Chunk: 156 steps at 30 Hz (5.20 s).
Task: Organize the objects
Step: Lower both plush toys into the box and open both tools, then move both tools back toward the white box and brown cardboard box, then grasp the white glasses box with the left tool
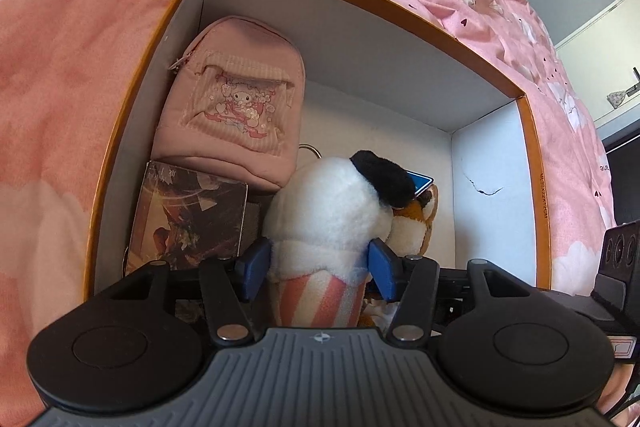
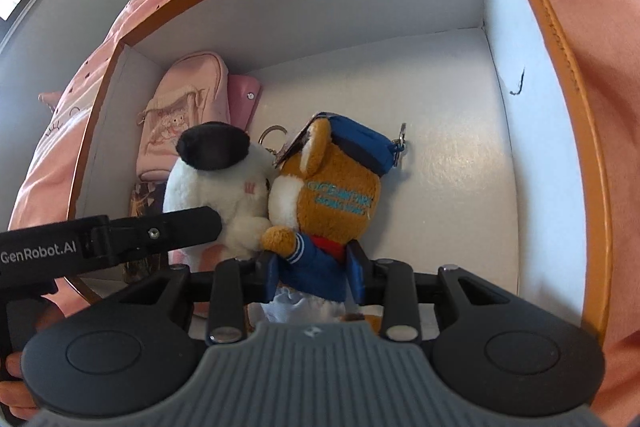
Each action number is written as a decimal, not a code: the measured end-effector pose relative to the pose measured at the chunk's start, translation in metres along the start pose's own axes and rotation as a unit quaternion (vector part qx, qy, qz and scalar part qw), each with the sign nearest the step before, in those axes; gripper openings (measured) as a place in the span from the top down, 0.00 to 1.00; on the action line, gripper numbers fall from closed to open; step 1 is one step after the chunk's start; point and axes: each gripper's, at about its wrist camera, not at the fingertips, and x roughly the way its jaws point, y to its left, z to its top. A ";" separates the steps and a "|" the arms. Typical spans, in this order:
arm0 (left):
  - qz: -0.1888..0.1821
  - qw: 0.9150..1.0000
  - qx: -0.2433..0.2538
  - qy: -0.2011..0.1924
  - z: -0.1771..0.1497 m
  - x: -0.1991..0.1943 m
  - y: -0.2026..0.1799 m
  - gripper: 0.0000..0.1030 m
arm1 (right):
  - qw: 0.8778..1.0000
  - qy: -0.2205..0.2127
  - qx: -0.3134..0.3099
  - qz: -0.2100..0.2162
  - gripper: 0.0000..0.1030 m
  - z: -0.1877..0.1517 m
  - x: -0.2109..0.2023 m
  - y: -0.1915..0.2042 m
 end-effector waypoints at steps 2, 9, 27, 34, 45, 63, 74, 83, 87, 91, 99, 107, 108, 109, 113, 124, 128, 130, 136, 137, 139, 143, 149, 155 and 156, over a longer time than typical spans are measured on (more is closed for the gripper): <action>0.007 1.000 0.014 -0.001 -0.001 0.002 -0.003 0.34 | 1.000 0.006 -0.005 -0.003 0.65 0.001 0.003 0.002; 0.032 0.996 0.082 -0.025 -0.012 -0.004 -0.016 0.29 | 1.000 0.009 -0.009 -0.007 0.65 0.003 0.005 0.004; -0.002 0.993 0.096 -0.074 -0.017 -0.035 -0.026 0.53 | 0.989 -0.057 -0.118 -0.068 0.53 -0.005 -0.022 0.036; 0.017 0.994 0.092 -0.061 -0.019 -0.022 -0.023 0.69 | 0.995 -0.028 -0.078 -0.055 0.71 -0.003 -0.018 0.011; 0.021 0.995 0.077 -0.053 -0.019 -0.020 -0.015 0.75 | 0.998 -0.018 -0.055 -0.009 0.77 -0.006 -0.011 0.008; 0.030 0.982 0.126 -0.138 -0.043 -0.056 -0.045 0.72 | 0.982 -0.096 -0.138 -0.091 0.49 -0.020 -0.048 0.038; 0.005 0.974 0.175 -0.142 -0.074 -0.085 -0.070 0.71 | 0.970 -0.166 -0.139 -0.111 0.46 -0.060 -0.113 0.039; -0.034 0.980 0.174 -0.087 -0.102 -0.079 -0.074 0.71 | 0.967 -0.183 -0.093 -0.150 0.50 -0.110 -0.146 0.021; -0.046 0.982 0.172 -0.059 -0.116 -0.067 -0.077 0.71 | 0.968 -0.178 -0.068 -0.165 0.55 -0.128 -0.154 0.010; -0.061 0.982 0.178 -0.030 -0.127 -0.055 -0.083 0.71 | 0.970 -0.162 -0.040 -0.177 0.68 -0.144 -0.156 -0.004; -0.059 0.979 0.197 0.000 -0.142 -0.042 -0.093 0.71 | 0.967 -0.126 -0.024 -0.218 0.77 -0.164 -0.146 -0.030; -0.058 0.976 0.208 0.020 -0.148 -0.031 -0.100 0.71 | 0.968 -0.087 -0.059 -0.227 0.77 -0.165 -0.122 -0.031; -0.057 0.976 0.208 0.022 -0.148 -0.030 -0.100 0.71 | 0.969 -0.080 -0.062 -0.225 0.77 -0.165 -0.118 -0.032; -0.056 0.976 0.207 0.024 -0.148 -0.029 -0.100 0.71 | 0.970 -0.073 -0.064 -0.222 0.77 -0.165 -0.115 -0.033; -0.056 0.978 0.201 0.025 -0.148 -0.029 -0.098 0.70 | 0.971 -0.048 -0.078 -0.219 0.77 -0.164 -0.098 -0.034; -0.042 0.985 0.162 0.032 -0.143 -0.028 -0.081 0.70 | 0.989 -0.049 -0.098 -0.104 0.90 -0.167 -0.095 -0.026; -0.035 0.990 0.134 0.040 -0.140 -0.027 -0.067 0.67 | 0.993 -0.040 -0.094 -0.064 0.90 -0.166 -0.092 -0.019; -0.031 0.991 0.119 0.047 -0.139 -0.024 -0.060 0.67 | 0.993 -0.036 -0.093 -0.067 0.89 -0.166 -0.091 -0.017; -0.007 0.994 0.083 0.064 -0.142 -0.022 -0.048 0.65 | 0.995 -0.023 -0.078 -0.058 0.87 -0.156 -0.088 -0.018; -0.007 0.995 0.078 0.066 -0.142 -0.022 -0.045 0.64 | 0.995 -0.020 -0.080 -0.055 0.87 -0.155 -0.088 -0.018; -0.011 0.995 0.061 0.074 -0.143 -0.020 -0.039 0.64 | 0.996 -0.009 -0.080 -0.045 0.87 -0.151 -0.086 -0.018; -0.001 0.995 0.041 0.093 -0.144 -0.012 -0.032 0.73 | 0.996 0.009 -0.080 -0.042 0.87 -0.139 -0.074 -0.016; 0.005 0.994 0.034 0.102 -0.147 -0.001 -0.028 0.79 | 0.992 0.049 -0.093 -0.065 0.87 -0.128 -0.046 -0.015; 0.018 0.994 0.022 0.108 -0.147 0.003 -0.023 0.86 | 0.996 0.064 -0.067 -0.017 0.98 -0.125 -0.048 -0.019; 0.023 0.994 0.020 0.109 -0.148 0.003 -0.022 0.86 | 0.996 0.065 -0.064 -0.007 0.99 -0.126 -0.050 -0.019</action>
